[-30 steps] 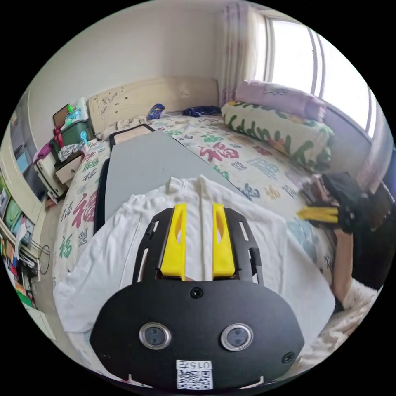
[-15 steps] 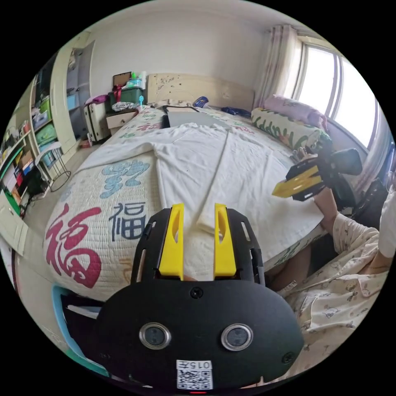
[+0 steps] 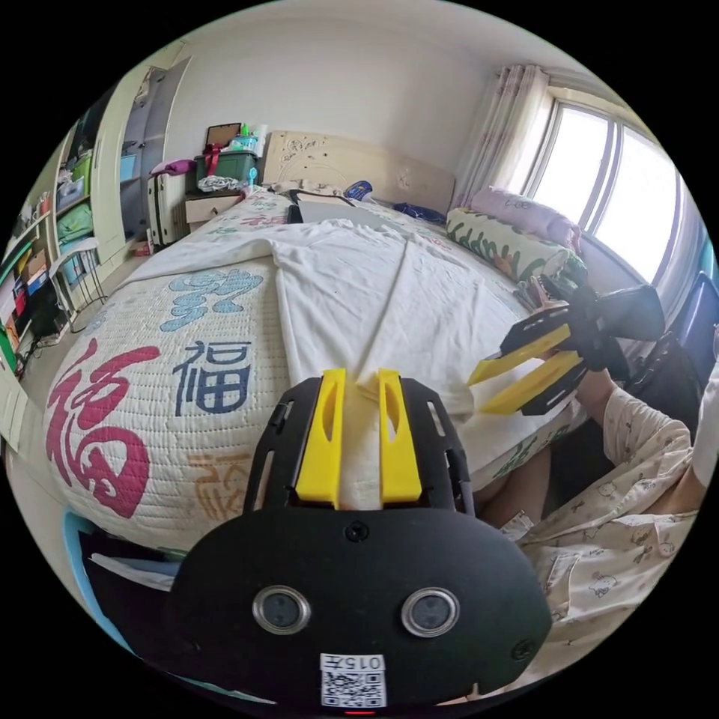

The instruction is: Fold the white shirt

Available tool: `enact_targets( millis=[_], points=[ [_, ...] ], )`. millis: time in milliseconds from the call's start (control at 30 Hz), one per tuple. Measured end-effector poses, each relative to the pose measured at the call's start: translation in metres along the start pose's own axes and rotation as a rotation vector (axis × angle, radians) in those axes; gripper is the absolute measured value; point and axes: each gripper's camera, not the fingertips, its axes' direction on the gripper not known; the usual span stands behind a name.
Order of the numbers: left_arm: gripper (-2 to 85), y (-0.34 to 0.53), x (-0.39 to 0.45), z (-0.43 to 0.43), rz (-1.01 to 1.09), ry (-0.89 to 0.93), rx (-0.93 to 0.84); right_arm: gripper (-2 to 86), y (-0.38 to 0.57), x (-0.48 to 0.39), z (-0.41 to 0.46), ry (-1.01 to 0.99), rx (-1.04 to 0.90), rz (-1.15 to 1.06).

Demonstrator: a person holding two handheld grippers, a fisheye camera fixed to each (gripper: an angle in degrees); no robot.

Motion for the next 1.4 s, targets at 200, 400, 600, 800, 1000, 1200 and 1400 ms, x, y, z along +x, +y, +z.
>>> enact_targets(
  millis=[200,400,600,800,1000,1200,1400],
  points=[
    [0.4,-0.025,-0.027,-0.06,0.03,0.078,0.069,4.2,-0.033,0.002,0.019,-0.079,-0.084,0.077],
    [2.4,-0.058,-0.085,-0.098,-0.041,0.044,0.086,4.0,-0.027,-0.003,0.037,-0.113,-0.089,0.105],
    [14.9,-0.125,-0.263,-0.162,-0.546,0.038,0.429,4.0,-0.018,0.006,0.046,-0.138,-0.083,0.116],
    [16.9,-0.176,-0.432,-0.133,-0.976,0.099,0.416,4.1,0.011,0.034,0.051,-0.207,-0.019,0.162],
    [18.1,-0.222,-0.486,-0.11,-1.012,0.039,0.429,4.2,0.034,0.054,0.053,-0.2,0.011,0.157],
    [9.0,-0.208,-0.511,-0.084,-1.108,-0.036,0.479,4.2,0.055,0.084,0.054,-0.184,0.022,0.155],
    [1.2,-0.181,-0.47,-0.08,-0.971,-0.093,0.591,4.4,0.084,0.134,0.049,-0.178,0.051,0.157]
  ],
)
